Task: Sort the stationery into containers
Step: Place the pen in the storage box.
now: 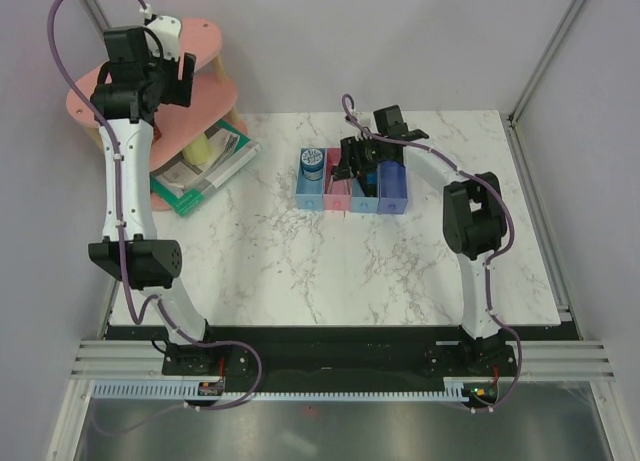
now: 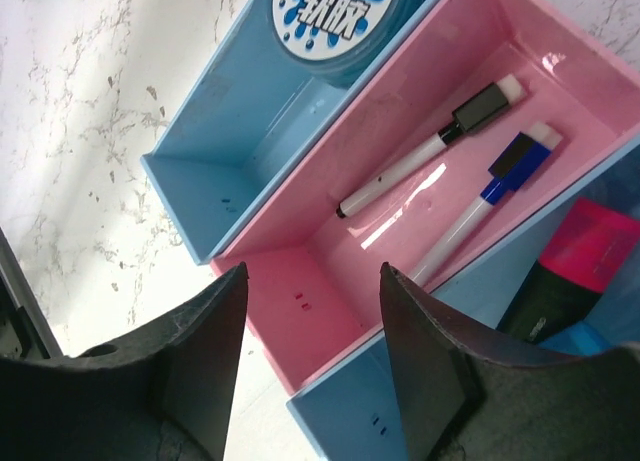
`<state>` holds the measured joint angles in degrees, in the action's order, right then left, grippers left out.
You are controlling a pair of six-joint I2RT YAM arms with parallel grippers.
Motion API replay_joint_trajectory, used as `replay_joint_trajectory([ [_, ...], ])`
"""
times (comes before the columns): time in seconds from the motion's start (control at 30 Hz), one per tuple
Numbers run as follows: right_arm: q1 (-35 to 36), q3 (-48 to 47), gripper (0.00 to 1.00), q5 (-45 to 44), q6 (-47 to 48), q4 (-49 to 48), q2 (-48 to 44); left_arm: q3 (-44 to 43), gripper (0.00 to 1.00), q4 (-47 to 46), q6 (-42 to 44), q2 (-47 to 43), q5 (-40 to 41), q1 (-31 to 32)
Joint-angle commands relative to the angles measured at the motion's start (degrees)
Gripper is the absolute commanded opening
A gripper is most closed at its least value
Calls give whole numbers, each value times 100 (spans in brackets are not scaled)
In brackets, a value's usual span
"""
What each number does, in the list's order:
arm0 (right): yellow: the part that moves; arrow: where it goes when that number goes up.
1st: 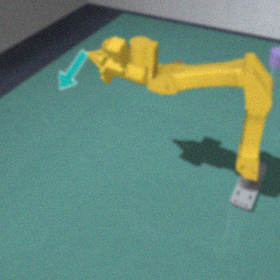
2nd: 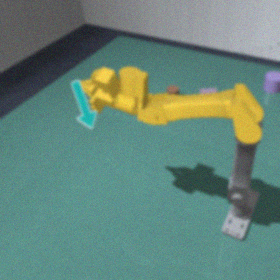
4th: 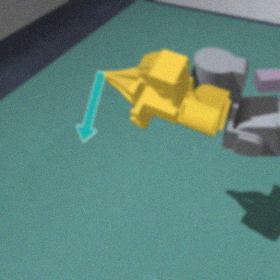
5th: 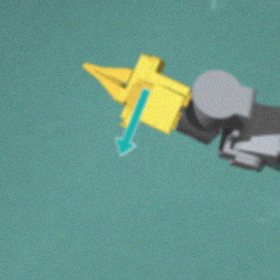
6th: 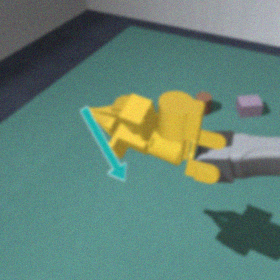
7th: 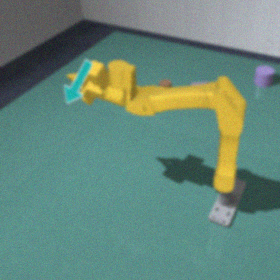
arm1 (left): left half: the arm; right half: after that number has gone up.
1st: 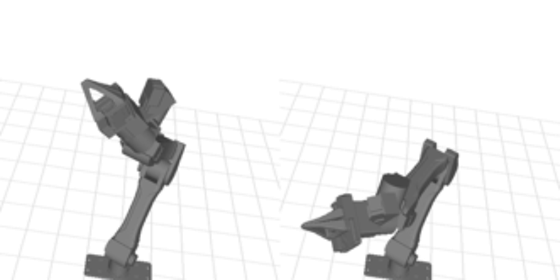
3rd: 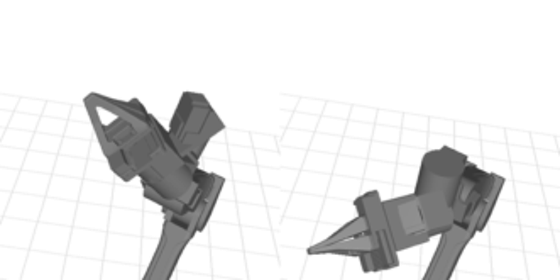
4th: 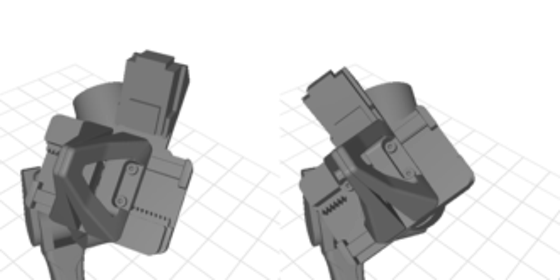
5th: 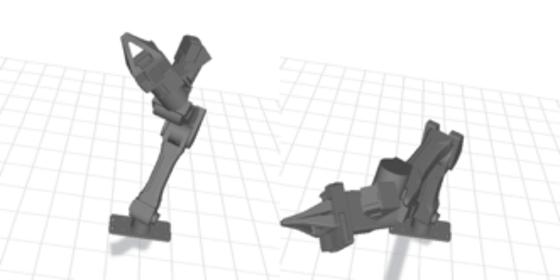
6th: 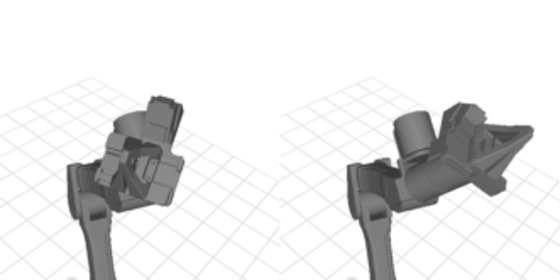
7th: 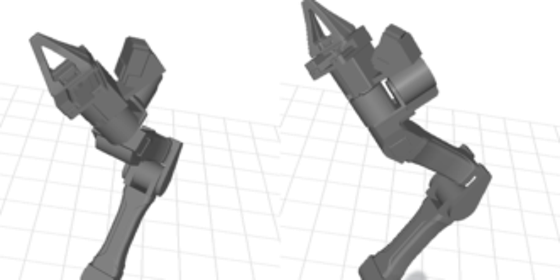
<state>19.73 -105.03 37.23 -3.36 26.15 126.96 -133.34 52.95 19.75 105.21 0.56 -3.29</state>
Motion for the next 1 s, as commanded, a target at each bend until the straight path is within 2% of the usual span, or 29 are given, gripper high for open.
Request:
replay_joint_trajectory([
  [0.0,-30,176,64,135,160,65,-514,159,81,-680,-366,-519,-160,-40],
  [0.27,-30,273,64,276,177,171,-777,431,76,-1365,-577,-958,-65,-31],
  [0.4,-30,343,65,276,195,206,-935,431,77,-1410,-358,-967,611,-49],
  [0.53,-39,422,66,276,195,224,-1085,511,77,-1410,-199,-993,718,-180],
  [0.67,-30,519,66,320,195,224,-1243,467,76,-1384,2,-976,446,-435],
  [0.97,-30,782,66,381,221,215,-1560,370,72,-1155,99,-704,-766,-1349],
])
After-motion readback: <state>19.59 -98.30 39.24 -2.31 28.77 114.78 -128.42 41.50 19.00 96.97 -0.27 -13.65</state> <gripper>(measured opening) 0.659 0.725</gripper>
